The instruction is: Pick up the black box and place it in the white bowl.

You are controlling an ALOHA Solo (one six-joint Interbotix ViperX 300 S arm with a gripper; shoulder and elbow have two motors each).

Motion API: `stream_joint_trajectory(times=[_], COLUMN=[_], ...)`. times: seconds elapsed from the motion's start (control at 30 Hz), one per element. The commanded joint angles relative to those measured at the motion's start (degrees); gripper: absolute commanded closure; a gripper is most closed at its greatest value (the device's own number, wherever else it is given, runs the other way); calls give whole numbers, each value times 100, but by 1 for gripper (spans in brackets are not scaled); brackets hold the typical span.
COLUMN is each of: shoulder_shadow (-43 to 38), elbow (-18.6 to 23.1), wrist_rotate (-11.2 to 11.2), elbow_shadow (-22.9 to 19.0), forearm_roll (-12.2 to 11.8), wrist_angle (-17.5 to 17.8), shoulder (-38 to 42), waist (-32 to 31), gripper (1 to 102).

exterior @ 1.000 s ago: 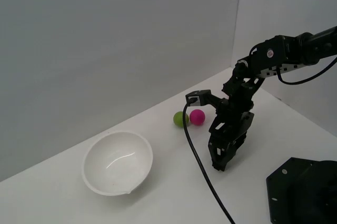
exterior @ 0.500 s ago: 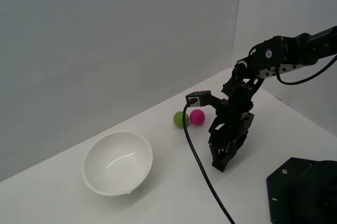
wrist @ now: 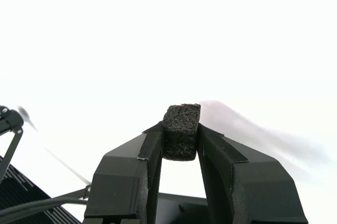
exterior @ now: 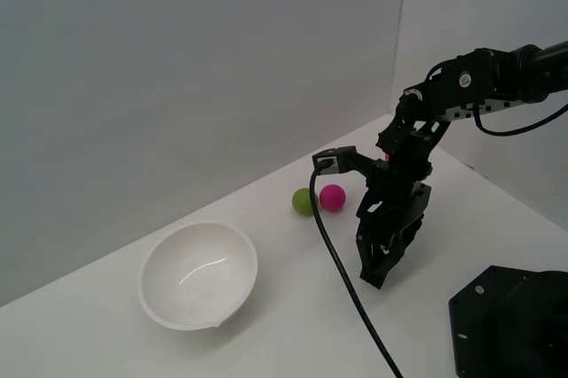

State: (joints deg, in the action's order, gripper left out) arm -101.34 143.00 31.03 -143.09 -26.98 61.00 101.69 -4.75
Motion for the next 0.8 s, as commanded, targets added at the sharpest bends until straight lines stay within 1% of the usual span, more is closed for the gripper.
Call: stream_joint_trajectory(times=[0.0, 0.33, 0.77], shoulder_shadow=[-246, -686, -1195], elbow=[-132, -475, -809], wrist_rotate=[88, 35, 18], elbow_shadow=[149, 510, 853], forearm_roll=[-88, -88, -44], wrist_angle=[167, 580, 606], shoulder=[202, 659, 1160], waist=[0, 211, 598], gripper=[80, 80, 80])
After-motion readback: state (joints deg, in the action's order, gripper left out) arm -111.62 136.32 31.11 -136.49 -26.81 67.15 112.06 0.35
